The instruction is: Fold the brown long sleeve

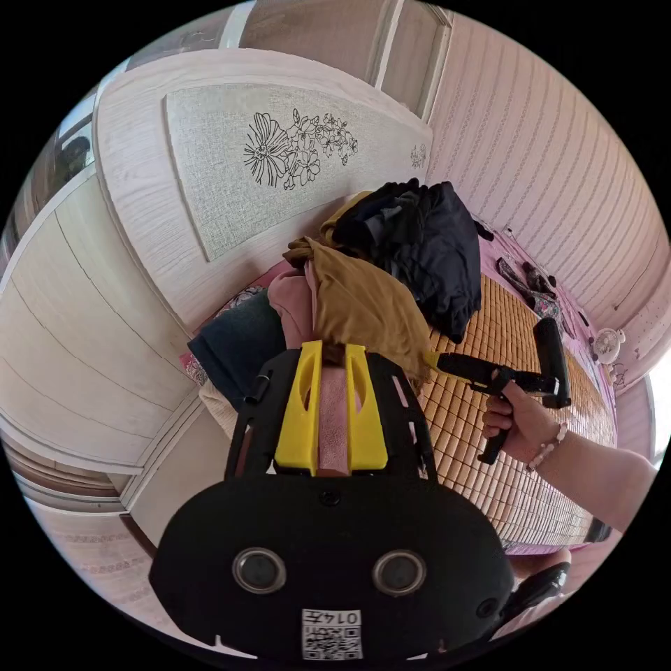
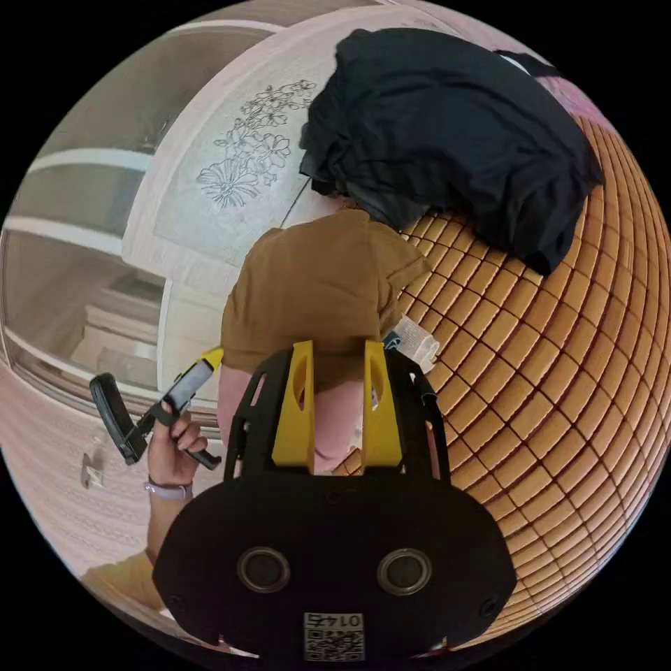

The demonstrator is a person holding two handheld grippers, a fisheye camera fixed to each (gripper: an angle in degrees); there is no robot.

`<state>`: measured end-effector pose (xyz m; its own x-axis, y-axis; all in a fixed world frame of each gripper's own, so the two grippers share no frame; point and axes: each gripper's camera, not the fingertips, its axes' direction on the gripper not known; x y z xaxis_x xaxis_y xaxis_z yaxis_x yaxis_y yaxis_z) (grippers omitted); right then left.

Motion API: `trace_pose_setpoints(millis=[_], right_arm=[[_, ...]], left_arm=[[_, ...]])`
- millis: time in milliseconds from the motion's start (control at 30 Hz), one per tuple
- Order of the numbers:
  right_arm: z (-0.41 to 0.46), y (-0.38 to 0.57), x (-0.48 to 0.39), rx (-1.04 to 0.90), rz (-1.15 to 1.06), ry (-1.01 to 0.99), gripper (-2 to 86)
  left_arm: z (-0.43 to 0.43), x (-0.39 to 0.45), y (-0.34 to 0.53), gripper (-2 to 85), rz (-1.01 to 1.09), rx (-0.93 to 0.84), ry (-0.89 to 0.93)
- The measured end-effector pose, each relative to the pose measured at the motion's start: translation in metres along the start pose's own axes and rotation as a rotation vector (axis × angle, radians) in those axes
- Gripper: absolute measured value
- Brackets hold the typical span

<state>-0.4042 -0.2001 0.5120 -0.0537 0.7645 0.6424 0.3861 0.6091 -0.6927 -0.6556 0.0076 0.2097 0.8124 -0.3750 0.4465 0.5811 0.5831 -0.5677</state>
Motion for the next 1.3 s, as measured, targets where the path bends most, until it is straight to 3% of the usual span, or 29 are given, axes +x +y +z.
trace_pose_setpoints(millis=[67,200,300,433,533,633,700,800,867,933,1033,1167,1300], right_arm=[[-0.011,-0.003,0.009,0.027,0.041,-0.093,1.5],[-0.058,-0.008,-0.009,0.097,-0.104,-0.154,1.0],[-0.111,-0.012,-0.031,0.228,-0.155,-0.274,0.6],[-0.194,0.013,-0.057,0.339,-0.296,-0.382,0.6],[-0.273,0.08,-0.047,0.416,-0.391,-0.386,0.9],[-0.337,0.177,-0.002,0.453,-0.347,-0.208,1.2],[-0.359,0.259,0.047,0.366,-0.216,0.135,2.2],[-0.361,0.355,0.084,0.222,-0.081,0.591,4.2],[-0.36,0.4,0.085,0.237,-0.084,0.583,5.5],[-0.358,0.429,0.078,0.27,-0.108,0.512,6.7],[-0.345,0.443,0.057,0.325,-0.229,0.457,7.3],[-0.335,0.419,0.028,0.35,-0.375,0.415,6.6],[-0.347,0.406,0.033,0.308,-0.403,0.339,5.4]], left_arm=[[-0.013,0.007,-0.003,3.1,0.077,0.006,-0.021],[-0.044,0.017,-0.012,0.5,0.155,0.061,0.001],[-0.103,0.028,-0.029,-0.4,0.212,0.253,0.087],[-0.2,0.068,-0.06,-0.6,0.291,0.466,0.341],[-0.245,0.133,-0.047,-0.7,0.462,0.518,0.601],[-0.245,0.206,0.01,-0.7,0.591,0.465,0.863],[-0.218,0.25,0.055,-0.7,0.604,0.37,0.965],[-0.141,0.322,0.137,-0.7,0.587,0.042,1.04],[-0.088,0.353,0.194,-0.7,0.481,-0.203,1.034],[-0.075,0.364,0.219,-0.7,0.46,-0.277,1.087],[-0.084,0.377,0.225,-0.7,0.513,-0.273,1.162],[-0.097,0.39,0.212,-0.6,0.633,-0.247,1.064],[-0.088,0.384,0.207,-0.5,0.608,-0.241,1.056]])
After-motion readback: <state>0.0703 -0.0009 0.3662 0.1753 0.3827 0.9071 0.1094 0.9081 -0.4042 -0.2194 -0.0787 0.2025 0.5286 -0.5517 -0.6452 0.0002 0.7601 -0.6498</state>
